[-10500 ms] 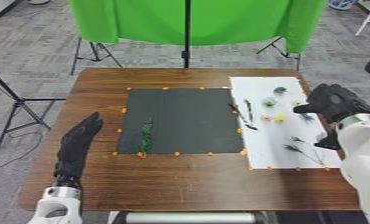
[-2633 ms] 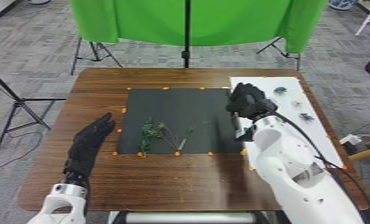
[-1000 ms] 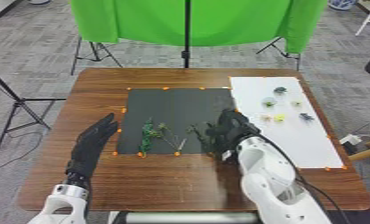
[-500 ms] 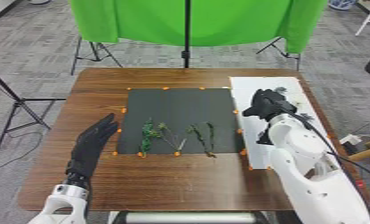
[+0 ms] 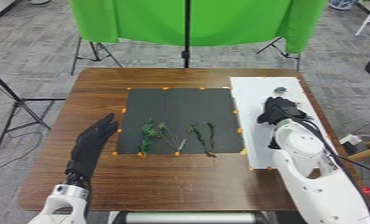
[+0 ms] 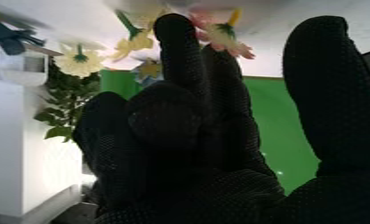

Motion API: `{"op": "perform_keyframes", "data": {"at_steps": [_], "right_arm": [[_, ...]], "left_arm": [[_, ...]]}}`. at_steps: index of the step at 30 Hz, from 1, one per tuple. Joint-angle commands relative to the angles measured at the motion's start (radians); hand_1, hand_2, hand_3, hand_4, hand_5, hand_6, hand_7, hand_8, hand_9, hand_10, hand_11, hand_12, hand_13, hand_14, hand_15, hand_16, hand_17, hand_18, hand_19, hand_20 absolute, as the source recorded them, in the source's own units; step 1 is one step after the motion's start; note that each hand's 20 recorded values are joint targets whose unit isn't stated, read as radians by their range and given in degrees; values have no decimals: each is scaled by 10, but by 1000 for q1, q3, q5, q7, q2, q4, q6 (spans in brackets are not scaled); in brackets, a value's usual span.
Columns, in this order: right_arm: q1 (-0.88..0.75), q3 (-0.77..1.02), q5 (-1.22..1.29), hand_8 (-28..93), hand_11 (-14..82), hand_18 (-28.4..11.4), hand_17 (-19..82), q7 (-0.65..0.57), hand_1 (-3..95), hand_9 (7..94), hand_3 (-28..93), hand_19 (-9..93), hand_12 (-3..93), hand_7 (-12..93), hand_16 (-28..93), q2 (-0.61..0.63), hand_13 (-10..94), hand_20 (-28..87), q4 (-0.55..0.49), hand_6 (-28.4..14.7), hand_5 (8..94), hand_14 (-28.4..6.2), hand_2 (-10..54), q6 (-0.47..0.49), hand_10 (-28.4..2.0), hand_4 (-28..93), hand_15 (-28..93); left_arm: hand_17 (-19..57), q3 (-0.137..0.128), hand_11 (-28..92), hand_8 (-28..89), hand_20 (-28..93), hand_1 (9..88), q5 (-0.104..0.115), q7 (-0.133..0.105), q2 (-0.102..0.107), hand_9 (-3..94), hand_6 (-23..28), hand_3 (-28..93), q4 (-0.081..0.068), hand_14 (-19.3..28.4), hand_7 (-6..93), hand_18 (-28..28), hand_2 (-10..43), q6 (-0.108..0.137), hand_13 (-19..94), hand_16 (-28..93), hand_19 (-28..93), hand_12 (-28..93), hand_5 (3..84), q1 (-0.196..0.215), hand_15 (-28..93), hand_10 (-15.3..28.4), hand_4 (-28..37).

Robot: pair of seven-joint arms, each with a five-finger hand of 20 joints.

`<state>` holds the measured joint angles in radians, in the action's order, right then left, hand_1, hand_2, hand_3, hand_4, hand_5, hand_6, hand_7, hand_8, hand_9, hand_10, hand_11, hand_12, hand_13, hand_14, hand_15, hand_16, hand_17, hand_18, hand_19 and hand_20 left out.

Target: Arrange flowers

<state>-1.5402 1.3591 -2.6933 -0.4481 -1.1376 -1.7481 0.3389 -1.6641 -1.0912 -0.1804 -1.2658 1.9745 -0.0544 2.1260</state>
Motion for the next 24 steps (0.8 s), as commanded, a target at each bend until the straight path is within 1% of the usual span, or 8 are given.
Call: {"op": "perform_keyframes", "data": {"at_steps": [1, 2, 6, 9, 13, 17, 21, 24], "right_arm": [[-61, 7, 19, -48, 266, -122, 637, 2, 451, 732, 626, 932, 277, 155, 335, 1, 833, 641, 7, -24, 617, -50, -95, -127, -164, -96, 692], [-68, 4, 13, -51, 253, -119, 642, 11, 480, 749, 609, 932, 310, 170, 335, 1, 841, 643, 11, -27, 634, -45, -95, -154, -154, -104, 690], [-75, -14, 6, 179, 132, -108, 667, 42, 616, 848, 456, 932, 446, 186, 335, 4, 870, 645, 37, -40, 725, -32, -95, -244, -115, -57, 684], [-70, -24, -8, 192, 130, -107, 694, 68, 653, 907, 464, 932, 458, 214, 333, 12, 900, 653, 51, -26, 786, -19, -95, -301, -95, -65, 677], [-33, -37, -3, 180, 139, -101, 711, 83, 654, 925, 482, 932, 463, 223, 335, 32, 916, 655, 35, -21, 805, -13, -95, -373, -90, -81, 672], [28, -66, 43, 176, 143, -100, 714, 95, 651, 926, 492, 932, 468, 226, 337, 65, 919, 658, -28, -21, 809, -12, -95, -409, -88, -84, 672], [109, -145, 120, 177, 141, -100, 714, 136, 648, 928, 500, 932, 470, 227, 339, 85, 919, 659, -92, -21, 810, -12, -95, -413, -87, -85, 673], [202, -247, 204, 177, 140, -100, 713, 183, 647, 928, 503, 932, 472, 227, 341, 54, 919, 660, -99, -21, 811, -11, -95, -386, -87, -88, 672]], "left_arm": [[12, -3, 72, -52, 146, 195, -1, 4, -10, 417, 11, 684, -4, 130, 49, 98, -95, -7, 283, 9, 5, 135, 419, 14, 72, 109, -206], [12, -3, 72, -51, 147, 195, 1, 5, -9, 417, 11, 684, -4, 130, 49, 98, -95, -6, 284, 10, 5, 135, 419, 12, 72, 109, -206], [12, -6, 72, -51, 146, 197, 0, 6, -9, 417, 11, 684, -6, 130, 49, 98, -95, -6, 284, 10, 5, 135, 419, 11, 72, 109, -206], [12, -8, 72, -52, 147, 198, -1, 6, -6, 417, 11, 683, -5, 130, 49, 98, -95, -6, 283, 9, 5, 135, 419, 12, 72, 109, -205], [12, -17, 72, -52, 147, 199, 0, -2, -1, 416, 11, 684, -3, 130, 49, 98, -95, 2, 283, 10, 5, 135, 419, 12, 72, 109, -205], [13, -28, 72, -51, 147, 200, 10, -23, 5, 417, 10, 685, -2, 129, 52, 98, -95, 41, 286, 10, 5, 135, 421, 15, 73, 109, -204], [17, -46, 75, -52, 147, 198, 34, -47, 3, 425, 11, 684, 1, 128, 56, 98, -95, 81, 292, 9, 6, 136, 426, 27, 75, 110, -206], [20, -51, 75, -54, 147, 175, 82, -70, 0, 429, 11, 687, 5, 125, 55, 97, -76, 139, 295, 7, 6, 135, 426, 43, 76, 110, -226]]}}
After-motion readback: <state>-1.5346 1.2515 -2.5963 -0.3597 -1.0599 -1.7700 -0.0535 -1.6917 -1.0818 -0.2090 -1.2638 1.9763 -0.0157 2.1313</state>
